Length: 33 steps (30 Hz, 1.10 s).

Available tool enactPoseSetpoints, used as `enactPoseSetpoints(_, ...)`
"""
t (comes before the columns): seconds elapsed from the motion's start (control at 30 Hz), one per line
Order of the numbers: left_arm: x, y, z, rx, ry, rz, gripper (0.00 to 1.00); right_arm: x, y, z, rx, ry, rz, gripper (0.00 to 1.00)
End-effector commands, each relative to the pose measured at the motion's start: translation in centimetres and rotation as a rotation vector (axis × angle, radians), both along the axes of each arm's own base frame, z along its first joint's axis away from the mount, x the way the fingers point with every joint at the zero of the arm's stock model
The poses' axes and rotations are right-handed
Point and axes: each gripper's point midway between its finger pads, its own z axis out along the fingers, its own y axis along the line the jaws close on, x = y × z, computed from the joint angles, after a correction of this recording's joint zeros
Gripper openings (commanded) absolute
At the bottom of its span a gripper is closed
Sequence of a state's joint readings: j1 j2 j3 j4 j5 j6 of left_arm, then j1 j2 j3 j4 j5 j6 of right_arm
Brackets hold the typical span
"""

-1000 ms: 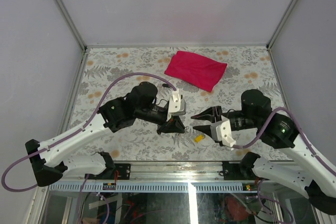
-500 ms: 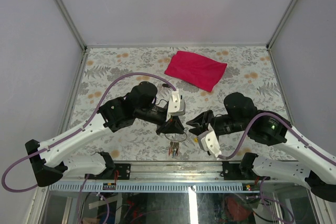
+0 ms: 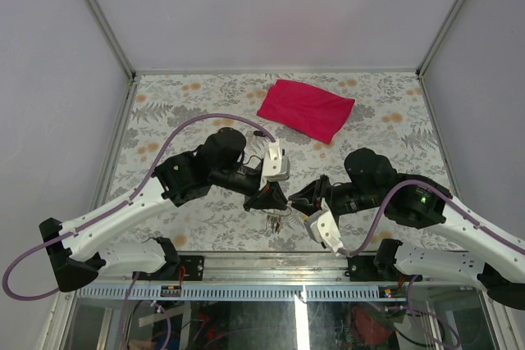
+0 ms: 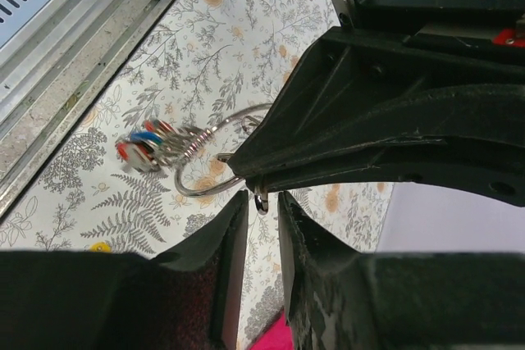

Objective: Put the keys on the keyring

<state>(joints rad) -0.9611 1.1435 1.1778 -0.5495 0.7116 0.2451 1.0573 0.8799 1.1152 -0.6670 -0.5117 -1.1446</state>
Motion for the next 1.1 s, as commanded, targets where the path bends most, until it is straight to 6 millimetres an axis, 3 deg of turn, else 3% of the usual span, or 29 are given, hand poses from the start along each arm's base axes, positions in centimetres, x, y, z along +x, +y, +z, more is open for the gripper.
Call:
enactPoseSetpoints(0.0,0.1,-0.1,2.0,-0.055,-0.03,-0.008,0.0,0.1,0.9,1.1,0.037,-0.037,0.009,0.26)
enactPoseSetpoints(0.4,-0.1,0.0,2.1,-0.059,-0.023,-0.017,0.0,0.2,1.1,0.0,0.014,-0.044,0.003,0.17)
enactPoseSetpoints(0.5,-0.1,0.0,2.1,-0.058,-0.024,-0.015,0.0,0.2,1.3,0.2,0.027,-0.033,-0.003,0.01)
enactPoseSetpoints(0.57,0.0,0.0,2.1,-0.056,-0.027,-0.008,0.0,0.2,1.4,0.6,0.051,-0.016,-0.02,0.0)
enactPoseSetpoints(0.9,1.6,1.2,4.4,-0.126,-0.108,0.144,0.36,0.6,0.1,1.1,0.077,0.056,-0.132,0.0)
enactPoseSetpoints(1.07,3.2,2.5,6.0,-0.177,-0.152,0.292,0.43,1.3,-0.1,1.3,0.061,0.246,-0.299,0.0)
